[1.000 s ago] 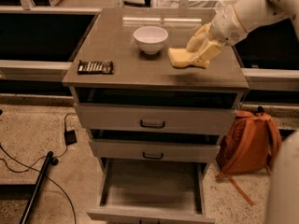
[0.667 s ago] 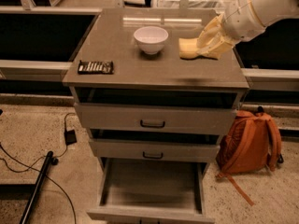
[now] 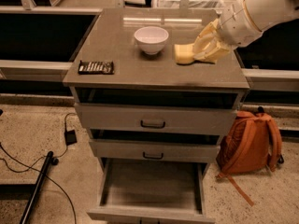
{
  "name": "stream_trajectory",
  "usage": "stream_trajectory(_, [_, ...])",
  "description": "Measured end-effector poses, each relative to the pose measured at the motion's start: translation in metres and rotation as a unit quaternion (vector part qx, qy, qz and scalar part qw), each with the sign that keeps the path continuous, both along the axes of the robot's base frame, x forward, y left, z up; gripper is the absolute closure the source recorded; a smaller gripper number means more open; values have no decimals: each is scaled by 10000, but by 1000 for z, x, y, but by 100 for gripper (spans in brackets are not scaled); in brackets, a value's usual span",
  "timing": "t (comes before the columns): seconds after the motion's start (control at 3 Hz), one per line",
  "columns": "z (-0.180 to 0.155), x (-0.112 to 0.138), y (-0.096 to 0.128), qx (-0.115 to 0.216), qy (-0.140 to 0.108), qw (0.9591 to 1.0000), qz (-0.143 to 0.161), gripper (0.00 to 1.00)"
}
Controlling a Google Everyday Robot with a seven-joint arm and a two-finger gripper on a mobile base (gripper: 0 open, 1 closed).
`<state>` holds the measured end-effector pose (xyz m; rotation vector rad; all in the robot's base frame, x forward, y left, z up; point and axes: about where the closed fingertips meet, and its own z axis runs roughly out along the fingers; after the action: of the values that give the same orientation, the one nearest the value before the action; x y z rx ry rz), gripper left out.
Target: Place sponge into bottom drawer
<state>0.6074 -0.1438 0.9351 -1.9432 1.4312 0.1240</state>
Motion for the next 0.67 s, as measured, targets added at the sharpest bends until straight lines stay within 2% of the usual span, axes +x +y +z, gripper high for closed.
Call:
stream_trajectory(0.33, [-16,-14,7,223,153,9996,-12,100])
stream_trajectory(0.67, [-29,-64,28,879,260,9958,-9,100])
